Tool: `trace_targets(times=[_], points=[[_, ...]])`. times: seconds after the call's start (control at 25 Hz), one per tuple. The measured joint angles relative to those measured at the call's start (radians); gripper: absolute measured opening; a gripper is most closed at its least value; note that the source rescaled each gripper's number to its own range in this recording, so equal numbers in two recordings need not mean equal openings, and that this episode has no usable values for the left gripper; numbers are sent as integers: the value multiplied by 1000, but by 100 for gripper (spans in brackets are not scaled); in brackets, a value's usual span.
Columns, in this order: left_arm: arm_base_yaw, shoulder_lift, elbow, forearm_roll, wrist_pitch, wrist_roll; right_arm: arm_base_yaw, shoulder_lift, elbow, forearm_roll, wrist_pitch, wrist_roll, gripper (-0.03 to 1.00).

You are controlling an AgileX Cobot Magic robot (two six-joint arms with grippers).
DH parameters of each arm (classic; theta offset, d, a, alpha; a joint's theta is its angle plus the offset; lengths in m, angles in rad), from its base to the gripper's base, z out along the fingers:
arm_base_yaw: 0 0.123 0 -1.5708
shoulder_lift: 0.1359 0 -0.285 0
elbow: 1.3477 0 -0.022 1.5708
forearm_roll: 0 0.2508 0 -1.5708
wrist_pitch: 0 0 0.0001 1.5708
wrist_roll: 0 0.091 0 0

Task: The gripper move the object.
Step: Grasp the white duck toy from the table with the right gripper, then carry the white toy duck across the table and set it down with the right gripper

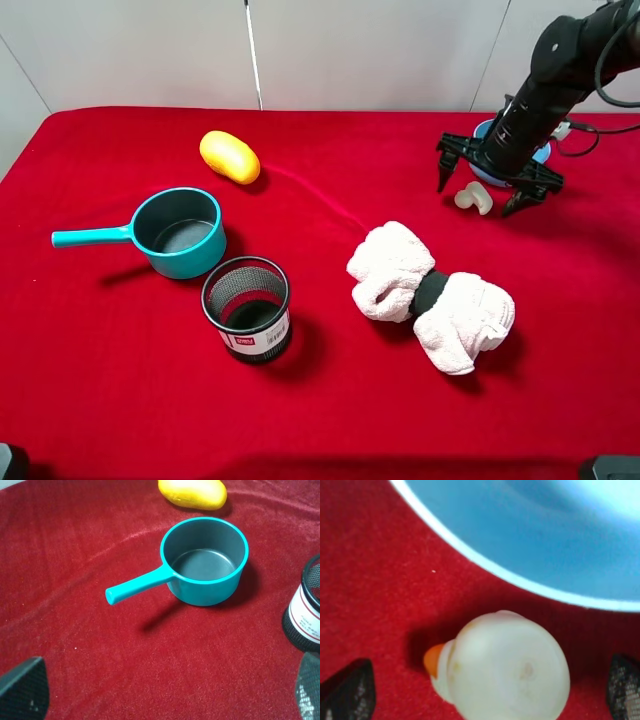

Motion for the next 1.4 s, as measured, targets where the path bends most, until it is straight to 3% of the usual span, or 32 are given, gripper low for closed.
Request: trace_targets(times=[0.32,0.44,0.6,1.4], points=[[0,0,0,0,0,0,0,6,0,0,0,0,99],[0,0,0,0,0,0,0,6,0,0,0,0,75],[0,0,0,0,0,0,0,6,0,1,0,0,32],[0,0,0,0,0,0,0,6,0,2,-1,0,19]])
